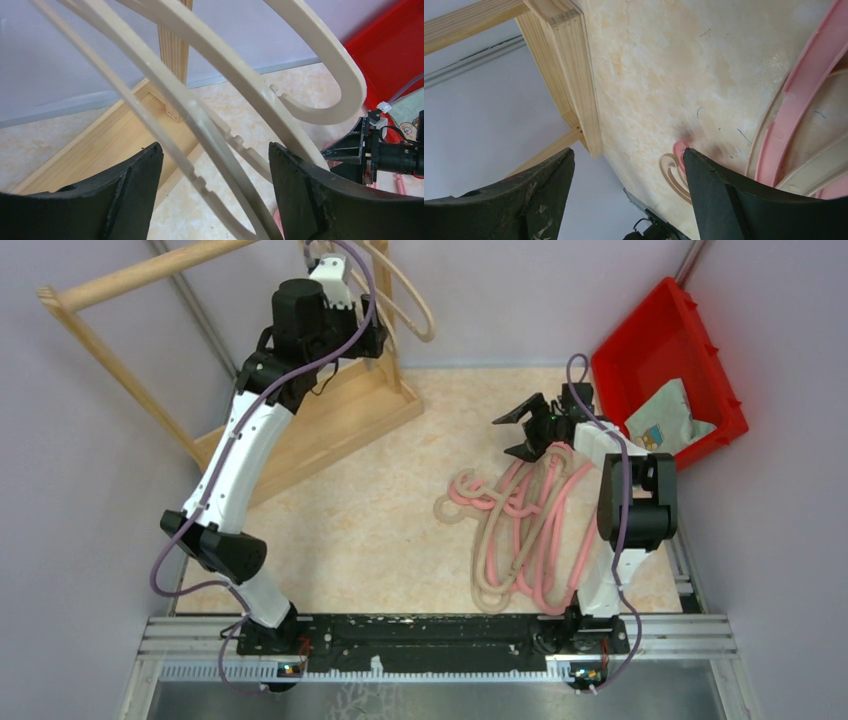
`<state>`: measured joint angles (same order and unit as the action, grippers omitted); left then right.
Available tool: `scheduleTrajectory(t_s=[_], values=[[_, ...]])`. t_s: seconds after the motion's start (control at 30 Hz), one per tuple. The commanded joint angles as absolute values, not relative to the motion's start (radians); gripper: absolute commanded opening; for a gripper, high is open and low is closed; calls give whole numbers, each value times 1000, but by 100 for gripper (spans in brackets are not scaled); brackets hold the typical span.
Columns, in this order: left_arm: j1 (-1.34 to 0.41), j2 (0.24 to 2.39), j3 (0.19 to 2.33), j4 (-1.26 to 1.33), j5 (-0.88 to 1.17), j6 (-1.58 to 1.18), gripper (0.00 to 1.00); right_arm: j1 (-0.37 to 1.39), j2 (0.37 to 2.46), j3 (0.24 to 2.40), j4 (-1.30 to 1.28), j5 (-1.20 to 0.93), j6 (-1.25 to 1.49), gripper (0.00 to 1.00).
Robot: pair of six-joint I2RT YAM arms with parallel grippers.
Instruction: Organize the hangers
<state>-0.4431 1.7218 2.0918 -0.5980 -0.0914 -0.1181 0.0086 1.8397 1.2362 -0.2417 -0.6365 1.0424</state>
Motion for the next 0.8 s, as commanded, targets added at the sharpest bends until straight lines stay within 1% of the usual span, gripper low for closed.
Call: scheduleTrajectory(t_s=[0.0,0.13,0.27,0.37,0.43,0.63,0.77], values=[[-444,1643,2064,-578,-65,-111,84,1,1808,1280,-284,-600,982,80],[-441,1592,2038,-565,-47,-111,85,0,1804,1317,-369,-543,898,80],[-440,1543,2015,-604,-21,-109,86,1,1795,1356,-486,-452,788,80],[-440,1493,1955,-622,28,-108,87,1,1773,1354,-543,-372,719,81],[-440,1444,1906,-622,71,-99,83,4,1752,1345,-577,-327,685,81],[-443,1351,1817,-623,217,-120,81,15,1677,1271,-636,-244,646,81],[-444,1278,1701,-582,327,-126,79,25,1662,1221,-640,-216,646,79]])
